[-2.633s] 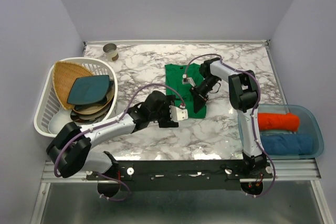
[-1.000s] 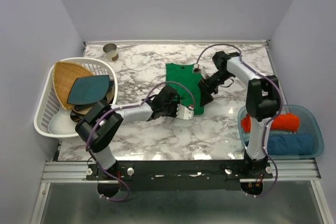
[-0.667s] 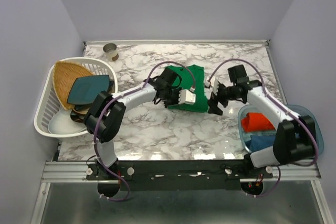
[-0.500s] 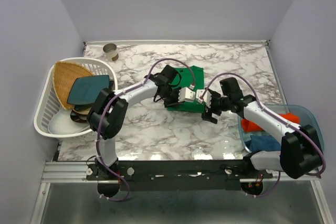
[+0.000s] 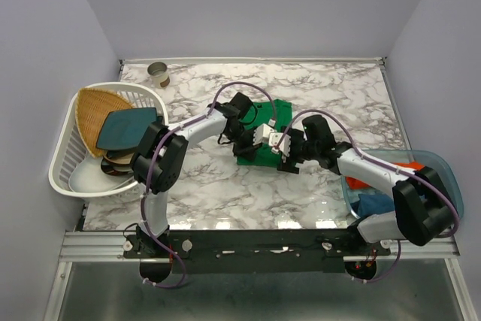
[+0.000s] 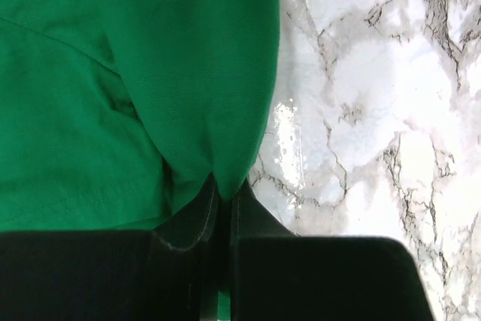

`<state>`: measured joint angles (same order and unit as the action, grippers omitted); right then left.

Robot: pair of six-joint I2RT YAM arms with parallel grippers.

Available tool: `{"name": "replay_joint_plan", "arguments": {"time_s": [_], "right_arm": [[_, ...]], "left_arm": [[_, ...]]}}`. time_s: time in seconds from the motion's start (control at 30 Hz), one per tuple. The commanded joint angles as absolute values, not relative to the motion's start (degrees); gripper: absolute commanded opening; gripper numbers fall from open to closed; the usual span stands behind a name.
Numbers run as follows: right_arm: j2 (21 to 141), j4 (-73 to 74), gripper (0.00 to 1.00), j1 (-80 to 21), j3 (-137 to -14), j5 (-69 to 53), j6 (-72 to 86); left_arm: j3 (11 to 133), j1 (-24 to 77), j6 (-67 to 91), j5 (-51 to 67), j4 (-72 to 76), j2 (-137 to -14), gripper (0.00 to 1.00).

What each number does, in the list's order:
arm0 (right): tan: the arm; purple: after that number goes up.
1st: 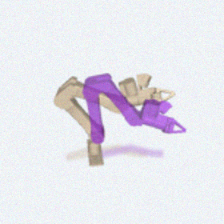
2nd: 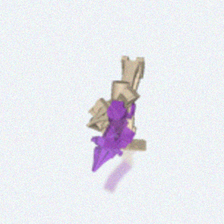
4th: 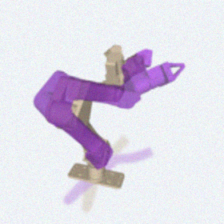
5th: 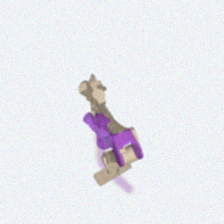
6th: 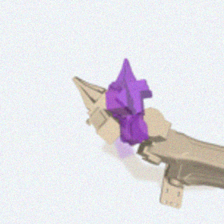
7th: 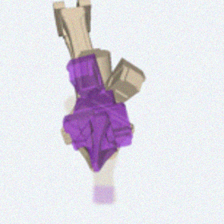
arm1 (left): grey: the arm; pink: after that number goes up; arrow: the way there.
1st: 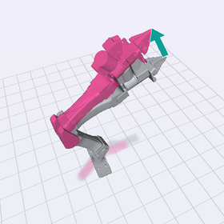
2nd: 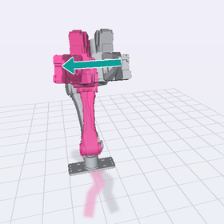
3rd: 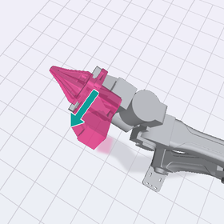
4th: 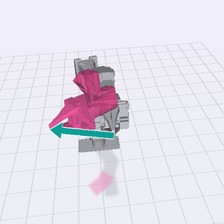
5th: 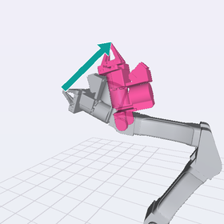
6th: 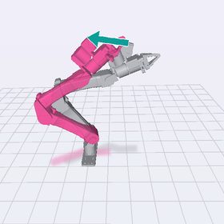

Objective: Roll the t-shirts
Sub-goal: Roll the T-shirt to the center of the board.

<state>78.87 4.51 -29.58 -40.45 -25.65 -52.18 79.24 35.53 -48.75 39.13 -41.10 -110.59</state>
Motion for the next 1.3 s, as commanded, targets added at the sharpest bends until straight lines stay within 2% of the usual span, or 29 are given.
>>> {"name": "replay_joint_plan", "arguments": {"time_s": [0.0, 0.23, 0.57, 0.63, 0.67, 0.8, 0.87, 0.9, 1.0, 1.13, 1.27], "right_arm": [[80.33, 5.88, 1.00, -30.76, -40.78, -28.65, -54.14], [82.17, 8.70, 1.00, -31.73, -42.01, -28.92, -56.60], [87.80, 5.54, 1.00, -32.43, -45.00, -21.54, -53.88], [88.15, 5.27, 0.96, -32.43, -45.09, -21.10, -54.14], [88.42, 5.80, 0.93, -32.43, -45.26, -21.09, -54.40], [90.43, 11.32, 0.50, -32.43, -48.42, -21.88, -54.49], [90.53, 13.52, 0.40, -32.34, -49.48, -23.37, -53.53], [90.44, 15.10, 0.25, -32.26, -50.00, -24.25, -53.26], [90.44, 24.15, 0.15, -31.64, -52.82, -29.60, -52.56], [91.93, 39.41, 0.13, -30.24, -55.98, -36.38, -54.83], [96.66, 47.36, 0.14, -27.96, -59.32, -40.86, -56.08]], "left_arm": [[83.75, 34.28, -47.37, 44.82, -44.47, -112.85, 0.04], [85.78, 32.78, -47.63, 46.76, -46.23, -114.52, 0.05], [86.40, 32.34, -49.83, 47.99, -48.25, -115.14, 0.05], [86.40, 32.17, -50.18, 48.25, -48.60, -115.05, 0.05], [86.40, 32.08, -50.36, 48.34, -48.95, -115.14, 0.05], [87.80, 31.82, -52.11, 48.43, -51.59, -115.66, 0.07], [88.68, 31.47, -52.82, 48.34, -54.65, -116.45, 0.08], [90.16, 31.38, -53.34, 48.43, -56.23, -116.80, 0.08], [92.80, 30.68, -55.01, 49.30, -63.61, -118.47, 0.09], [95.71, 29.71, -59.23, 51.15, -74.51, -121.02, 0.09], [97.82, 28.66, -60.38, 52.55, -81.90, -124.88, 0.10]]}}
